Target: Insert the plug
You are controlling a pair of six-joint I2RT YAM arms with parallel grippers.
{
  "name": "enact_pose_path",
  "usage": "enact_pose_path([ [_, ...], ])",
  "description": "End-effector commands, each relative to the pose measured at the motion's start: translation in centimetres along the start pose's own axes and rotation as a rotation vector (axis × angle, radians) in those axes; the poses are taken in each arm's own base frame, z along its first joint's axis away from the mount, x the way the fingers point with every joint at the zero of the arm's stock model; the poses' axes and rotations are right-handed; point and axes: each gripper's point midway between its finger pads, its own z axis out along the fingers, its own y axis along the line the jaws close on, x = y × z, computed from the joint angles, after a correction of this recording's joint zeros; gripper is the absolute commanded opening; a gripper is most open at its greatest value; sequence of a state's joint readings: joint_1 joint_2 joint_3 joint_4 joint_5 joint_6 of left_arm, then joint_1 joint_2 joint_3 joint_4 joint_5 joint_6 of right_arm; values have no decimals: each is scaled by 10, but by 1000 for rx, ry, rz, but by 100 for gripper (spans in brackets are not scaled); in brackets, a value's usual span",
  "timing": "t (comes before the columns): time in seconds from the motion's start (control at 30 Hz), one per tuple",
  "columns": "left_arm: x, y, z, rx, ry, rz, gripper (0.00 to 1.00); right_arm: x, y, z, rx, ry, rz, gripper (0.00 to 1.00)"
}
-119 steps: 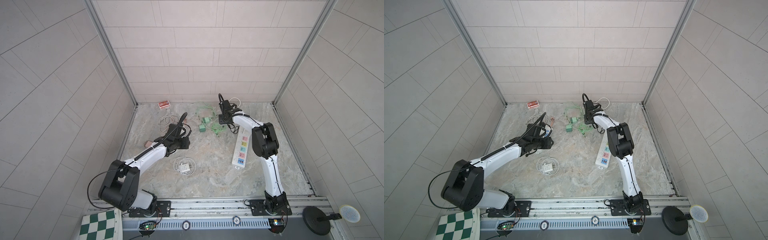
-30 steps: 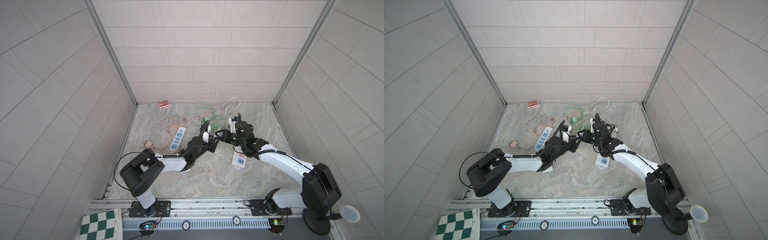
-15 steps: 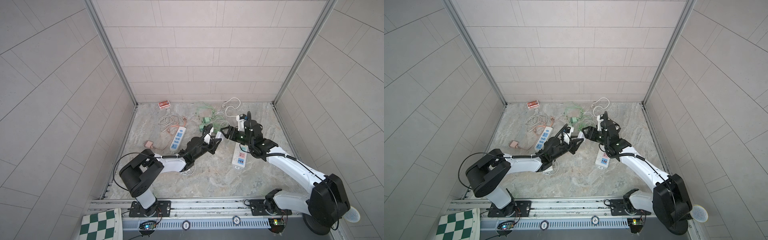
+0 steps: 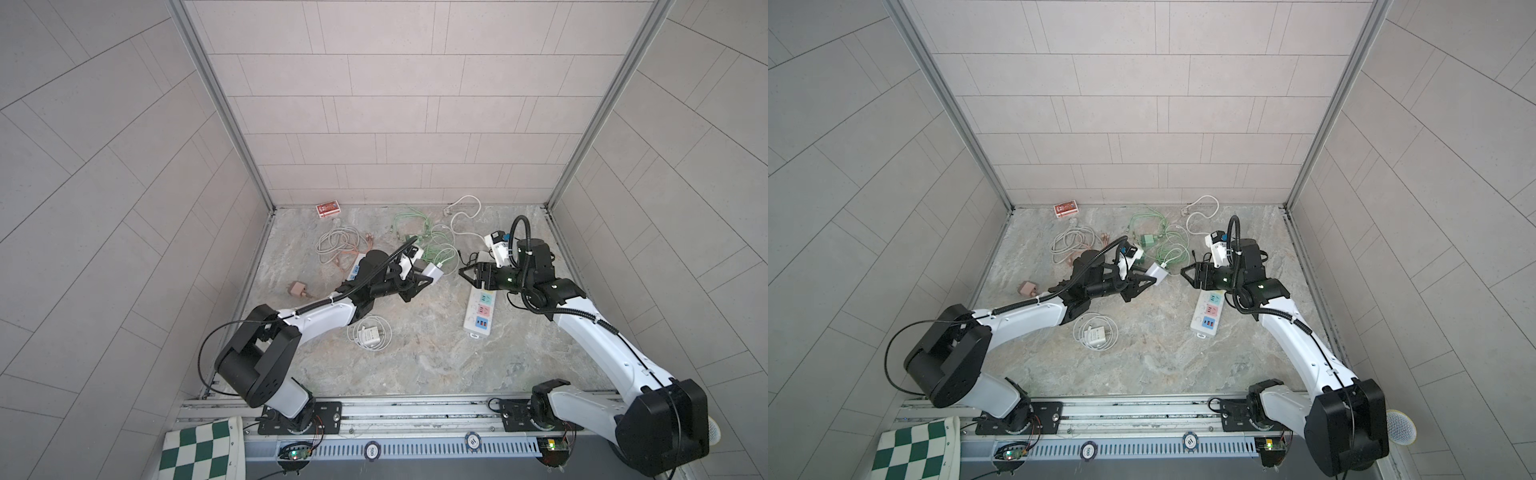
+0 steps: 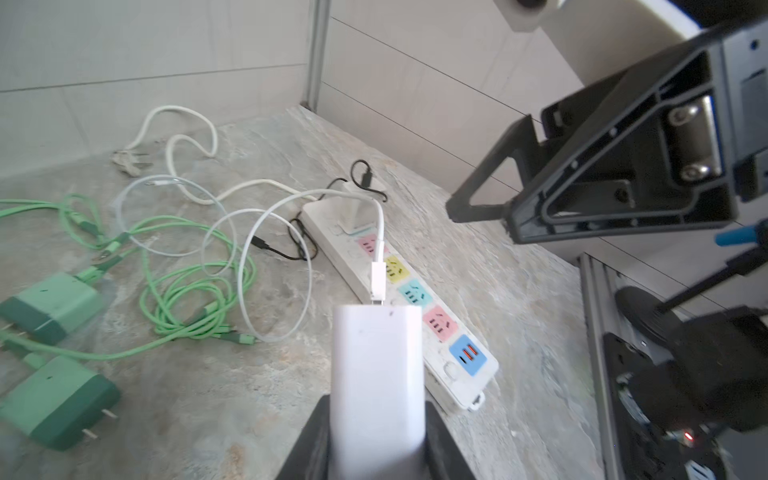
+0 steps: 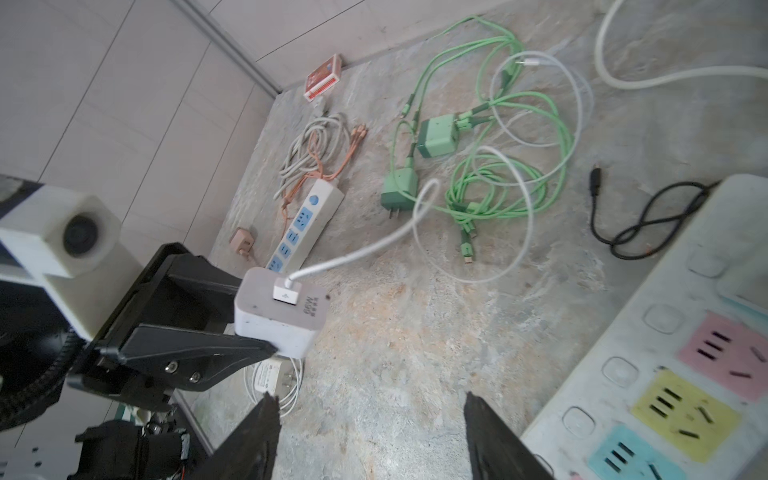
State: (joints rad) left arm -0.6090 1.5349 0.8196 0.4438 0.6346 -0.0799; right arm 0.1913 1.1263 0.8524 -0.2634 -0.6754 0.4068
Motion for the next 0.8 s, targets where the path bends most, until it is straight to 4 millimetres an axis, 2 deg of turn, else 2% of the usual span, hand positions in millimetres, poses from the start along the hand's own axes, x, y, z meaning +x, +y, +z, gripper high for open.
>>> enact_pose_path([
  [0.0,-1,-12,-10,143,53,53,9,-4,29,0,-162,-20,-127,67],
  [0.07,1,-8,-13,181,79,51,7,-9,33,3,-173,-34,-165,64],
  [0.2,-9,1,-23,299,56,-14,8,0,39,16,-162,8,-250,63],
  [0.37,-8,14,-26,306,40,-38,9,13,69,38,-254,44,-349,62],
  [0.6,-9,9,-37,320,31,-55,9,8,66,68,-277,78,-376,61],
  [0.77,-6,5,-45,345,38,-73,9,2,70,75,-311,95,-406,61],
])
